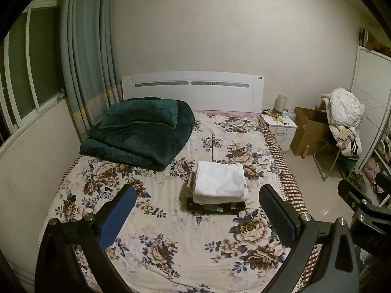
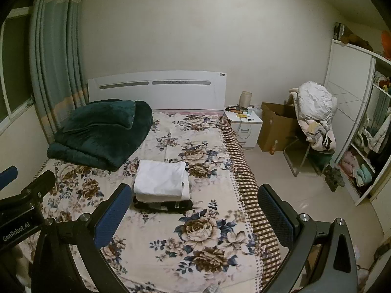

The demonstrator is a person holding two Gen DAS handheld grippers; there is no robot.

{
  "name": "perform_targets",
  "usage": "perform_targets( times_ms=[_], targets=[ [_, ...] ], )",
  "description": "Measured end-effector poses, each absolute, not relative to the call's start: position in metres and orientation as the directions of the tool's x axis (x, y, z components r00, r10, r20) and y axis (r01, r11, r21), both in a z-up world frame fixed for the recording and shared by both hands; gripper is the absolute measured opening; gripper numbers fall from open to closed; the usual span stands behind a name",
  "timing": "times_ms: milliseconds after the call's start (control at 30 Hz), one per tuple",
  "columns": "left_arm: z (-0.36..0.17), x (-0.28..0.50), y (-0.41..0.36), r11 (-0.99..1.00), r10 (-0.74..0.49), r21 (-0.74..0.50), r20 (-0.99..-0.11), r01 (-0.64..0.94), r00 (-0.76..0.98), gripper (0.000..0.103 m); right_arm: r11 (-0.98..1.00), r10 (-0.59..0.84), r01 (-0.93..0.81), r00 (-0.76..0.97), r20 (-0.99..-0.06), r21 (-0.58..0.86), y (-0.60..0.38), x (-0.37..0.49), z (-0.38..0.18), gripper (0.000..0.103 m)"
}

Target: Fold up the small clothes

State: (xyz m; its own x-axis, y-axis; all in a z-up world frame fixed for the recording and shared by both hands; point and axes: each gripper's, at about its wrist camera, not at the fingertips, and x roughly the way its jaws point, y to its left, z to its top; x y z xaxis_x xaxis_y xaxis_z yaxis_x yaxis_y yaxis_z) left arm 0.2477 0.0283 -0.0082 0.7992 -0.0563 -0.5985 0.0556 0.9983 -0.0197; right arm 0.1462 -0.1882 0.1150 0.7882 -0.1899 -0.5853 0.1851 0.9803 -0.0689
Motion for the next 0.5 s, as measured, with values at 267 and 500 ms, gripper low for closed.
perform_targets(
  times_ms=[267,500],
  targets=[
    [-0.0093,0.2462,0.0281,0.998,-0.057,-0.02,-0.598,0.056,0.799,0.103,0.981,-0.183,0.183,0.788,-0.588,-0.061,-0.1884,0.1447,0.1141,0.103],
    [-0.01,0.2443,0.028,0.998,-0.056,-0.02,-0.597,0.055,0.8,0.103,0.981,-0.184,0.184,0.788,-0.588,-0.06,-0.1874,0.1434,0.1133,0.103]
  ],
)
